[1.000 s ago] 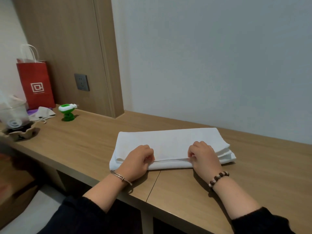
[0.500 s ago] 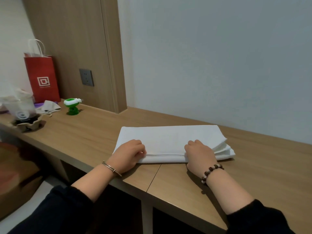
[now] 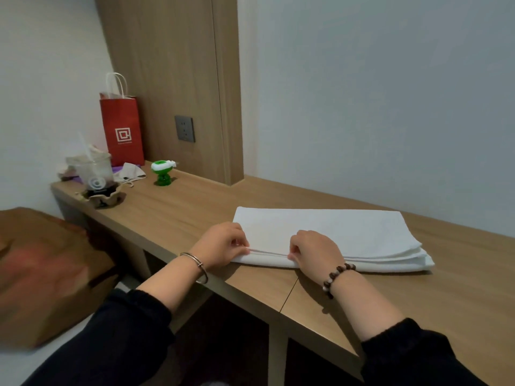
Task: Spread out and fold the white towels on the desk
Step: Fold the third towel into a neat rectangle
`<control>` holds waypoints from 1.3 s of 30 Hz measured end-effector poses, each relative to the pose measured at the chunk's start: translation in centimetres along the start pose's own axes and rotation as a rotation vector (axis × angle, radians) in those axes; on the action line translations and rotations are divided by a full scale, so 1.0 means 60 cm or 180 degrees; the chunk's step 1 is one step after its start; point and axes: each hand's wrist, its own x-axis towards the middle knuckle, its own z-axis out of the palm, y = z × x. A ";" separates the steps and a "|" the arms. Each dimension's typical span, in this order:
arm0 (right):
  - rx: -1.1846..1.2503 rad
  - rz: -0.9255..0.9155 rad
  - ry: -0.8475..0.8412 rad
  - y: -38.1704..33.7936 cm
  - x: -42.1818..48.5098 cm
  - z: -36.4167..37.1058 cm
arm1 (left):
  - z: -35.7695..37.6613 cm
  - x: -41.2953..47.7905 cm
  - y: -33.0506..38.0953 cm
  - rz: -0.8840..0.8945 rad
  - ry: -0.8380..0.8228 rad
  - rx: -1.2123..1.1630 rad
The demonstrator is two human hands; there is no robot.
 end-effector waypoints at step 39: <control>0.0309 -0.0522 0.0772 -0.110 0.053 0.040 | 0.020 -0.064 -0.066 -0.0702 0.0700 -0.1986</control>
